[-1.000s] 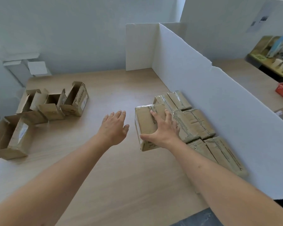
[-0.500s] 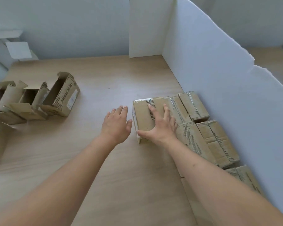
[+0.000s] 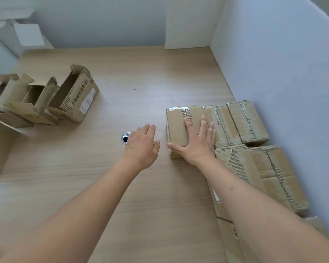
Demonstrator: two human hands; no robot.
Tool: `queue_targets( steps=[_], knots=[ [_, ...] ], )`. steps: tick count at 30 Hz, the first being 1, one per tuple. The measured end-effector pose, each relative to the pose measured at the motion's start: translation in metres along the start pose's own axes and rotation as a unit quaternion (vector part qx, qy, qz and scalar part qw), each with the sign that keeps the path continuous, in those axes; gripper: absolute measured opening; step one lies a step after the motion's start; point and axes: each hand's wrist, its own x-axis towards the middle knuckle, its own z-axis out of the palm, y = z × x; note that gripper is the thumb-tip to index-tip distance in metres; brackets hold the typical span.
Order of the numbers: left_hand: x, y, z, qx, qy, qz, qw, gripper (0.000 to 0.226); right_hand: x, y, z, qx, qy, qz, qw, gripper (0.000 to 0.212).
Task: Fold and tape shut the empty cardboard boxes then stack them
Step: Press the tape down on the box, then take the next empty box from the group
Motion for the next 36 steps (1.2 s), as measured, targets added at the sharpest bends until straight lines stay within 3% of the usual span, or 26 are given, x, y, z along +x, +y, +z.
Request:
queue_targets(
  steps=[3, 7, 10, 24, 36],
  knots=[
    [-0.003, -0.002, -0.005, 0.005, 0.003, 0.007, 1.0, 0.061, -0.003, -0.005, -0.007, -0.012, -0.013, -0.009, 1.0, 0.112],
    [-0.018, -0.008, -0.026, 0.015, 0.002, 0.015, 1.0, 0.061, -0.019, -0.02, -0.028, 0.022, 0.003, -0.062, 0.998, 0.073],
    [-0.034, -0.015, -0.047, 0.027, 0.013, 0.021, 0.999, 0.062, -0.036, -0.038, -0.047, 0.035, -0.002, -0.094, 0.995, 0.063],
    [-0.165, -0.084, -0.134, 0.041, 0.066, 0.043, 0.996, 0.06, -0.16, -0.15, -0.098, -0.036, 0.028, -0.178, 0.983, 0.055],
    [-0.345, -0.135, -0.151, 0.066, 0.111, -0.067, 0.989, 0.058, -0.292, -0.227, -0.087, -0.039, 0.0, -0.305, 0.952, 0.058]
  ],
)
